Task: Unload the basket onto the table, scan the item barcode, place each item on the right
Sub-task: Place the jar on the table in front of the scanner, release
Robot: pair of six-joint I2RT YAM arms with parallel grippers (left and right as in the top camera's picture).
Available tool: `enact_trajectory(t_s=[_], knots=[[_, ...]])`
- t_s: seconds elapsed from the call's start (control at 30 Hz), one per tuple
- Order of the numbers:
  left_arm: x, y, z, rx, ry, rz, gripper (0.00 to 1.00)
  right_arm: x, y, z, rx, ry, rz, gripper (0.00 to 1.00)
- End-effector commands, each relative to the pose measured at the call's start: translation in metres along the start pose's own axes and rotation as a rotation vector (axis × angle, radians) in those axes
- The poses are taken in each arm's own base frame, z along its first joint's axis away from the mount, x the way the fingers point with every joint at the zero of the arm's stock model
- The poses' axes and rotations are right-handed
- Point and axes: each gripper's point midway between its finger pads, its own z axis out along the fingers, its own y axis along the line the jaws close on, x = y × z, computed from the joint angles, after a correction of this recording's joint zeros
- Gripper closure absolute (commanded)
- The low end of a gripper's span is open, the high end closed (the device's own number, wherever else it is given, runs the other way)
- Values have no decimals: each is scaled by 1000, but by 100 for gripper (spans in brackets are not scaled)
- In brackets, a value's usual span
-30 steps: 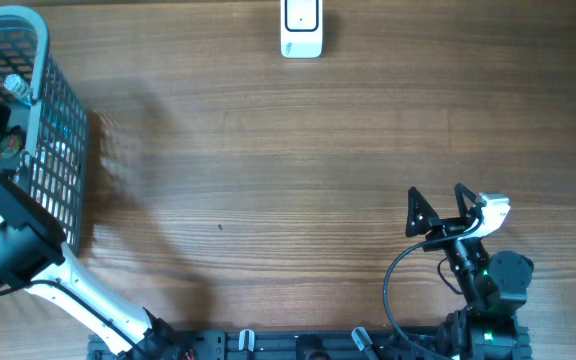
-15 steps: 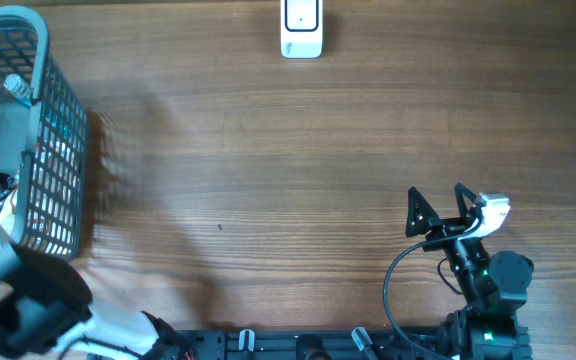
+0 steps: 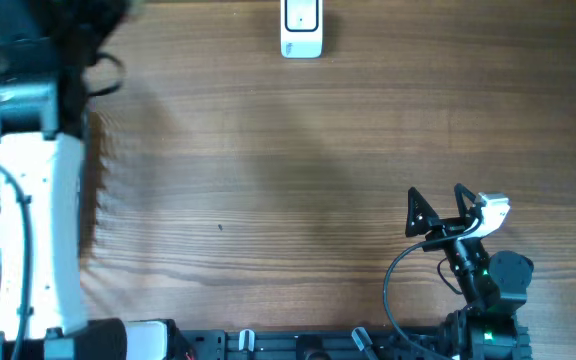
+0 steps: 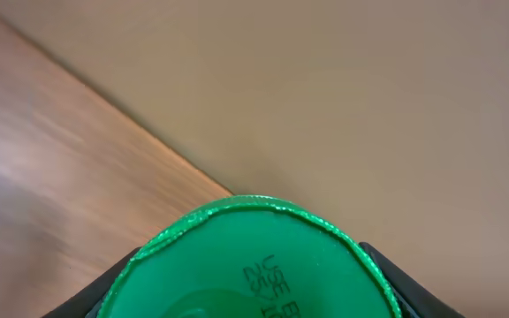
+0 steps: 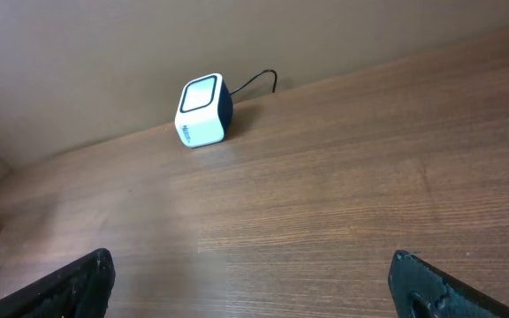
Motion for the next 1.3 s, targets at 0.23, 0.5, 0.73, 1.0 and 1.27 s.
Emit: enact_trajectory(t_s=[0.23, 0.5, 0.73, 1.0, 1.27], knots=[[213, 19, 129, -179, 481, 195, 41, 1, 2, 0, -14, 3, 3, 0], [276, 77, 146, -339, 662, 324, 40, 1, 1, 0, -4, 0, 2, 0], [324, 66, 163, -274, 703, 520, 41, 1, 1, 0, -4, 0, 2, 0], [331, 75, 161, -308, 719, 572, 22, 0, 0, 0, 0, -1, 2, 0], [126, -72, 28, -55, 295, 536, 0, 0, 0, 0, -1, -1, 3, 0]])
